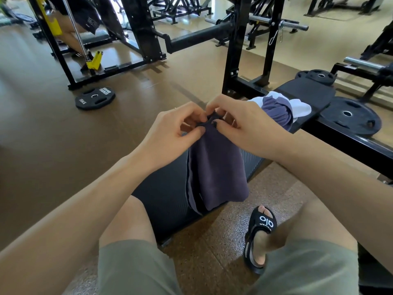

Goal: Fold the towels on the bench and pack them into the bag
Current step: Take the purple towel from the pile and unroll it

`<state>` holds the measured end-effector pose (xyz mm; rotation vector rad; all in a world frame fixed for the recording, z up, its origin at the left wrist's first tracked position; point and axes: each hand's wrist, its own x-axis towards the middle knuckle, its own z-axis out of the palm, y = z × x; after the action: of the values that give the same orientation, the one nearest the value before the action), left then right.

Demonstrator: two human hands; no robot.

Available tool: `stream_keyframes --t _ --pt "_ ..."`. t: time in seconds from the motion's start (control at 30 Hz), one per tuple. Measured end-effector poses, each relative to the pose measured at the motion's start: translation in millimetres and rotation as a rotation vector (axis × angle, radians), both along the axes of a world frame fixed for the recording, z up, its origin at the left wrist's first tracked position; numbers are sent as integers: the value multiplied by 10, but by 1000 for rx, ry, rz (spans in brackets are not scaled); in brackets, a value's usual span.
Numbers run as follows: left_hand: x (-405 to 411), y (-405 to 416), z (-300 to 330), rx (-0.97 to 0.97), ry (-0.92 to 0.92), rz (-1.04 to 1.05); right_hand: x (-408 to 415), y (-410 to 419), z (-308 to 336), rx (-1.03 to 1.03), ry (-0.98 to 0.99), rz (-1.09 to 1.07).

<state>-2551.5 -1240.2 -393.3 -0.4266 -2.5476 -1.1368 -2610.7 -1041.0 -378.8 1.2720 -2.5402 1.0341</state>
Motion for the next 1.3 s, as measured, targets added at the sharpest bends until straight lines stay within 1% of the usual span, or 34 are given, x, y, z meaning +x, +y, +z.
stream_keyframes --t 0.17,0.37,0.43,0.53,0.73,0.87,1.03,1.2,1.3 --pt "-22 -14 43 -29 19 6 -48 -21 29 1 52 -12" --pt "-19 -40 9 -110 64 2 -47 -122 3 -104 12 -93" --pt "-16 -67 -56 -201 81 -21 -42 -151 -5 -139 5 -124" --pt "7 -92 -223 -387 62 -32 -51 -181 24 -185 14 -152" --pt "48 -233 -570 -528 86 109 -146 -220 -32 -143 85 -186" --pt "70 -379 -729 -670 21 196 -219 -256 -89 -223 59 -259" --pt "69 -523 -761 -768 -23 270 -257 -301 -134 -209 67 -309" --pt "112 -670 -790 -821 -225 298 -360 -189 -137 -296 -22 -437" --pt "126 -810 -826 -825 -236 304 -412 -80 -198 -259 -19 -463"
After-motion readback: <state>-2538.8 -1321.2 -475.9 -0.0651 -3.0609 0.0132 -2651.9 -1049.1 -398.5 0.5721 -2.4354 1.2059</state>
